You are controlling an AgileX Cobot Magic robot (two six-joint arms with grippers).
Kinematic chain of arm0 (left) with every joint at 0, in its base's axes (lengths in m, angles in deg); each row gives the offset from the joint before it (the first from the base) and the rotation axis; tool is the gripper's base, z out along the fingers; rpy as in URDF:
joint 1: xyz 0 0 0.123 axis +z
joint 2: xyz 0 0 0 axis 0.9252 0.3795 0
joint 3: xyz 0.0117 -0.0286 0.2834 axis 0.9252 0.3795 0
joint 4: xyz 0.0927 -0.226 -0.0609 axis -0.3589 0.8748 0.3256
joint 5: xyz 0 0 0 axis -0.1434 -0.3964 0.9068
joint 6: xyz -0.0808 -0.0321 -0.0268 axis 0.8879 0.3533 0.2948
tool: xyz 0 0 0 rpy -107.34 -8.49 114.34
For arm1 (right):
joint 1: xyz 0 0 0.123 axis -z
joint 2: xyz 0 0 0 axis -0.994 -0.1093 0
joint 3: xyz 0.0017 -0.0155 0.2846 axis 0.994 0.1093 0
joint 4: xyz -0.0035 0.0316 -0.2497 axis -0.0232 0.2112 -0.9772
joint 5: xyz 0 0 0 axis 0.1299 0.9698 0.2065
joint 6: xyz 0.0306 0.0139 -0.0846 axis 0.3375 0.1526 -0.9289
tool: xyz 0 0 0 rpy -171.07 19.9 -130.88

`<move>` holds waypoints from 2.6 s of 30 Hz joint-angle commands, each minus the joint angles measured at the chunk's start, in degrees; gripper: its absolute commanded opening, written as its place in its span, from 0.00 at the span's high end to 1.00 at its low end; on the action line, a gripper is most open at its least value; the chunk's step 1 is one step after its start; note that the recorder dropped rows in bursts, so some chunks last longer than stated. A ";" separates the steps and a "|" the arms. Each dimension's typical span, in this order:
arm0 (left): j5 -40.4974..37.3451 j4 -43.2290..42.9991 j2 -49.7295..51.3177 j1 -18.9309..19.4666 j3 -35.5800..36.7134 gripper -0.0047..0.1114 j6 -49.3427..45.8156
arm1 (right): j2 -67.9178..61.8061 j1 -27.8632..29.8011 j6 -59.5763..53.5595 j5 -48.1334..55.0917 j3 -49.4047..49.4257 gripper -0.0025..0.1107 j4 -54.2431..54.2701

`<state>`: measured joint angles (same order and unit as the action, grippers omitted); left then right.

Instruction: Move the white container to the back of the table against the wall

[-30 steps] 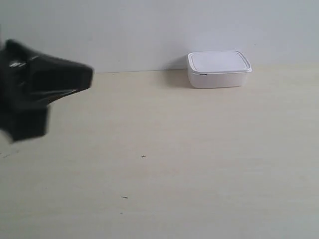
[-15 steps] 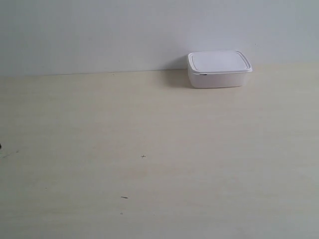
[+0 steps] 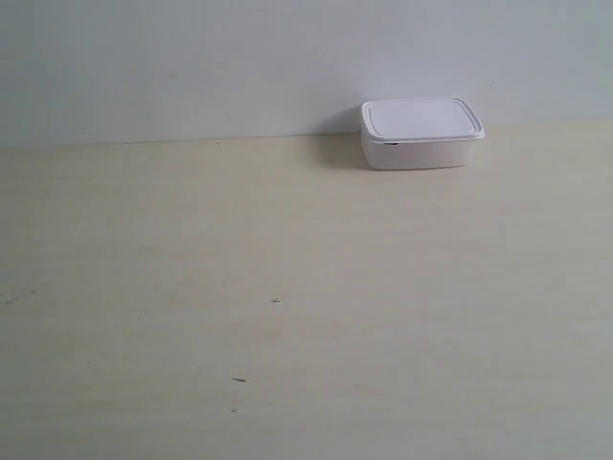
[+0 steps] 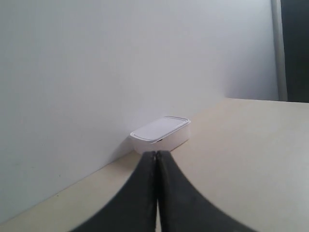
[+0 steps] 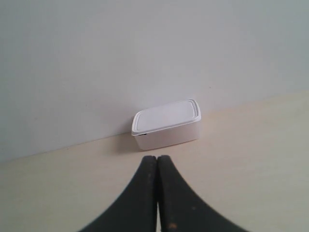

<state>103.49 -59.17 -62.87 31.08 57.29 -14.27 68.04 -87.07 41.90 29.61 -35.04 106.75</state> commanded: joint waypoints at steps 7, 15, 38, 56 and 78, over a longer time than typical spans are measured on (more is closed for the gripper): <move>-0.76 -0.07 -3.07 0.49 0.50 0.96 -0.09 | 0.00 0.11 -0.23 0.03 0.19 0.98 0.13; -0.87 -0.27 -2.95 16.50 0.50 0.96 -0.09 | 5.33 7.71 -0.23 0.89 0.19 0.98 0.13; -0.96 -0.27 -11.18 41.38 0.50 0.96 -0.09 | 6.12 12.99 0.00 -0.35 3.42 0.98 0.99; -12.80 -0.27 -10.16 41.38 7.14 0.96 -0.09 | 6.41 10.33 -0.21 -7.89 12.16 0.98 -14.12; -28.10 -0.27 -10.27 41.38 7.14 0.96 -0.09 | 6.41 10.33 -0.21 4.91 13.12 0.98 -23.17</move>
<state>77.27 -59.39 -73.45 72.36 64.42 -14.27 74.16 -76.51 41.90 34.26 -22.23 84.05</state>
